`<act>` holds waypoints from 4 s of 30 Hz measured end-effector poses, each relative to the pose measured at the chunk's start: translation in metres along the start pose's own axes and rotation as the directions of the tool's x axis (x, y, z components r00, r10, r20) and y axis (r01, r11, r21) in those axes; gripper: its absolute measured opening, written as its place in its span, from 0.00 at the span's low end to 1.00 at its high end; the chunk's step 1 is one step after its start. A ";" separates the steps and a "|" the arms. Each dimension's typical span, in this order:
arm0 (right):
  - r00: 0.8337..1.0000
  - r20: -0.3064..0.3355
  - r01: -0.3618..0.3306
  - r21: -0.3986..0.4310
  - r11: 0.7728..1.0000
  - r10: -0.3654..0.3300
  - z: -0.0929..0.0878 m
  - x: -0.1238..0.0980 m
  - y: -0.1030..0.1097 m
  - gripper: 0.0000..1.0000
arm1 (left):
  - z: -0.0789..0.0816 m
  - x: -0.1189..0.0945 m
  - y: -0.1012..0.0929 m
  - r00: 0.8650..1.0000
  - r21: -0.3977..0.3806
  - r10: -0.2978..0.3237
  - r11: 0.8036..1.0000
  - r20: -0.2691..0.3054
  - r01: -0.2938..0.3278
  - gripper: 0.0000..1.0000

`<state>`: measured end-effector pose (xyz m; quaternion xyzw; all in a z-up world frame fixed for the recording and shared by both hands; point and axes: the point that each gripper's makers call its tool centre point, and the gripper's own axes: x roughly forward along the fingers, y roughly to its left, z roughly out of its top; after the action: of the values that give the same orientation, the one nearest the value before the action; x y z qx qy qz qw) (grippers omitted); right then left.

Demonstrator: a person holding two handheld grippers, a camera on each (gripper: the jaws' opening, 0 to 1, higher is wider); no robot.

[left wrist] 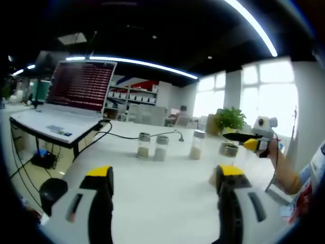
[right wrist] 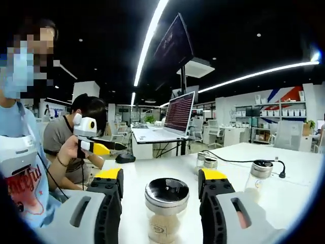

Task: Rotate the seasoning bottle until the label or dispensing opening points toward the visible target arrow and the bottle remains upright within the marked orientation range

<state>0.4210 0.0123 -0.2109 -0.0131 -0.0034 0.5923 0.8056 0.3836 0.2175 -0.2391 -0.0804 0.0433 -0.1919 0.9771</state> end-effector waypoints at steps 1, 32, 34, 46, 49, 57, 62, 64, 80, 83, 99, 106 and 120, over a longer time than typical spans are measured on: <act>1.000 0.005 -0.024 0.013 1.000 0.024 0.000 -0.001 -0.001 0.61 | 0.000 0.000 -0.002 1.000 -0.001 -0.007 1.000 0.000 0.007 0.88; 0.962 -0.080 -0.256 0.078 0.963 0.262 -0.032 0.019 -0.003 0.55 | 0.010 -0.001 -0.010 0.997 0.016 -0.061 0.998 0.052 0.060 0.89; 0.961 -0.080 -0.257 0.076 0.963 0.263 -0.033 0.019 -0.004 0.55 | 0.014 -0.003 -0.014 0.995 0.017 -0.072 0.997 0.063 0.071 0.89; 0.960 -0.109 -0.255 0.044 0.966 0.258 -0.043 0.018 0.002 0.42 | 0.014 -0.001 -0.018 0.997 0.115 -0.058 0.992 0.059 0.051 1.00; 0.960 -0.121 -0.252 0.032 0.967 0.254 -0.043 0.018 0.002 0.42 | 0.016 -0.001 -0.017 0.996 0.116 -0.058 0.992 0.067 0.049 1.00; 0.963 -0.124 -0.239 0.029 0.971 0.240 -0.044 0.018 0.000 0.42 | 0.018 -0.002 -0.014 0.996 0.118 -0.042 0.992 0.076 0.033 1.00; 0.967 -0.116 -0.224 0.030 0.974 0.226 -0.044 0.019 0.001 0.42 | 0.017 -0.003 -0.010 0.998 0.202 0.013 0.979 0.056 -0.024 1.00; 0.970 -0.111 -0.216 0.030 0.976 0.218 -0.044 0.019 0.001 0.42 | 0.018 -0.004 -0.009 0.998 0.205 0.013 0.978 0.060 -0.025 1.00; 0.980 -0.139 -0.138 0.026 0.990 0.141 -0.045 0.022 -0.003 0.42 | 0.019 -0.005 -0.011 0.999 0.234 0.003 0.972 0.052 -0.015 1.00; 0.984 -0.131 -0.116 0.024 0.993 0.118 -0.044 0.023 -0.004 0.42 | 0.019 -0.004 -0.014 0.998 0.212 -0.015 0.977 0.055 0.003 1.00; 0.988 -0.155 0.021 0.027 0.999 -0.016 -0.045 0.025 -0.008 0.42 | 0.035 -0.011 -0.013 0.991 0.141 -0.020 0.990 0.135 0.001 1.00; 0.981 -0.178 0.090 0.027 0.996 -0.084 -0.046 0.027 -0.011 0.42 | 0.023 -0.006 -0.018 0.996 0.152 -0.037 0.988 0.087 0.023 1.00; 0.970 -0.167 0.186 0.024 0.982 -0.179 -0.047 0.026 -0.014 0.42 | 0.020 -0.005 -0.011 0.997 0.126 -0.011 0.992 0.082 0.000 1.00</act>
<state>0.4428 0.0326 -0.2582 -0.0456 0.0731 0.5126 0.8543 0.3776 0.2125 -0.2169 -0.0265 -0.0095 -0.1934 0.9807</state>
